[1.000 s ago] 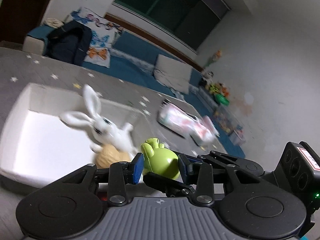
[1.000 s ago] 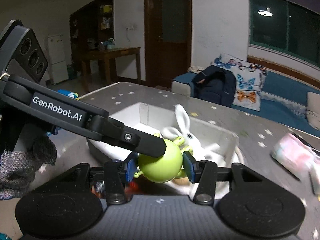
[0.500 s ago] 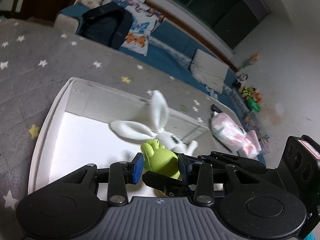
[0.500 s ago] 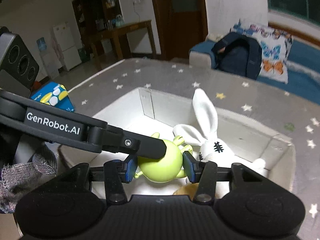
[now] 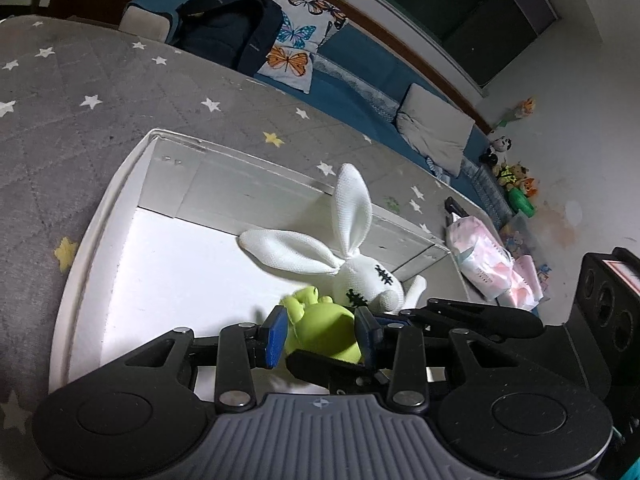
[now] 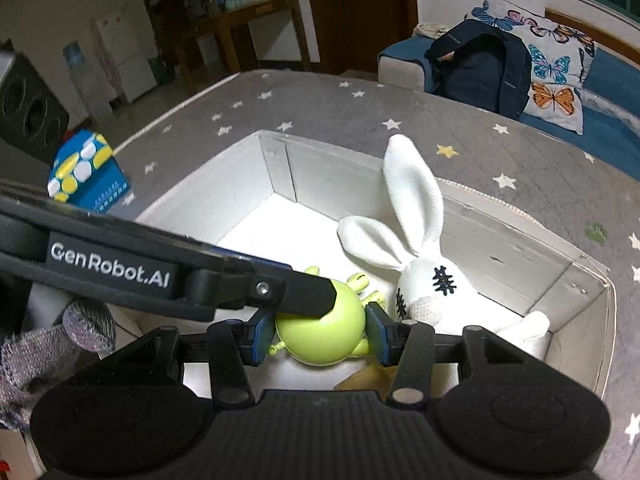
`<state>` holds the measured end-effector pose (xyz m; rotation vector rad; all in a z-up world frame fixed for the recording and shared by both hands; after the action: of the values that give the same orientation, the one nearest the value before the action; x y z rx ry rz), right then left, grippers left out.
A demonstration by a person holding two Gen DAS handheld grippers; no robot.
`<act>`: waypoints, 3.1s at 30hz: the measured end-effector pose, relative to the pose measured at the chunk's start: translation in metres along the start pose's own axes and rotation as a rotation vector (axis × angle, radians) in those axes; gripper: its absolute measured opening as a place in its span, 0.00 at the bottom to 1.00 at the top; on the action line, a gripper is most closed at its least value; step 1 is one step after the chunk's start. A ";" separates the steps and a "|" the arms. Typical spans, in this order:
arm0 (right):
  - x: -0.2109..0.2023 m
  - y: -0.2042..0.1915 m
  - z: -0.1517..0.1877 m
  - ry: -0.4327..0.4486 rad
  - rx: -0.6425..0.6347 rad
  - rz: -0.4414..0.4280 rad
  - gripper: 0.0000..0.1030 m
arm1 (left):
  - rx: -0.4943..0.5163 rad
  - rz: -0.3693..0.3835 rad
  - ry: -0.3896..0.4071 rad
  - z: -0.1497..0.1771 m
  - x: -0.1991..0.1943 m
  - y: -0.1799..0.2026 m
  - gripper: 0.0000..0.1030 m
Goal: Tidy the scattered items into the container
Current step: 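Carry the green toy with the left gripper and release it in the box, then move the left gripper to the red round antenna toy and close on it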
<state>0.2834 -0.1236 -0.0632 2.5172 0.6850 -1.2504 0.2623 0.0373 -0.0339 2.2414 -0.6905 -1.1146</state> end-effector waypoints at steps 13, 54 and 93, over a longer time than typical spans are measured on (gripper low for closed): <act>0.000 -0.009 -0.001 0.013 -0.045 0.041 0.48 | 0.067 -0.065 0.016 0.004 -0.004 0.011 0.38; -0.141 -0.039 0.092 0.337 -0.024 0.136 0.62 | 0.194 -0.019 0.128 0.094 -0.081 0.078 0.38; -0.083 -0.028 0.143 0.186 0.238 0.014 0.60 | 0.133 0.011 -0.019 0.115 -0.034 0.064 0.38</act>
<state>0.1278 -0.1835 -0.0832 2.8553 0.5861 -1.1636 0.1362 -0.0140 -0.0321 2.3373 -0.8058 -1.1150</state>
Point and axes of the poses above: each gripper's, at about its wrist camera, not at the fingertips, and x roughly the way its jaws point, y to its right, z to its underside, the point moved 2 cm from there along x, roughly the way its jaws point, and after that the axes turned 11 degrees about z, right-handed, at the moved point
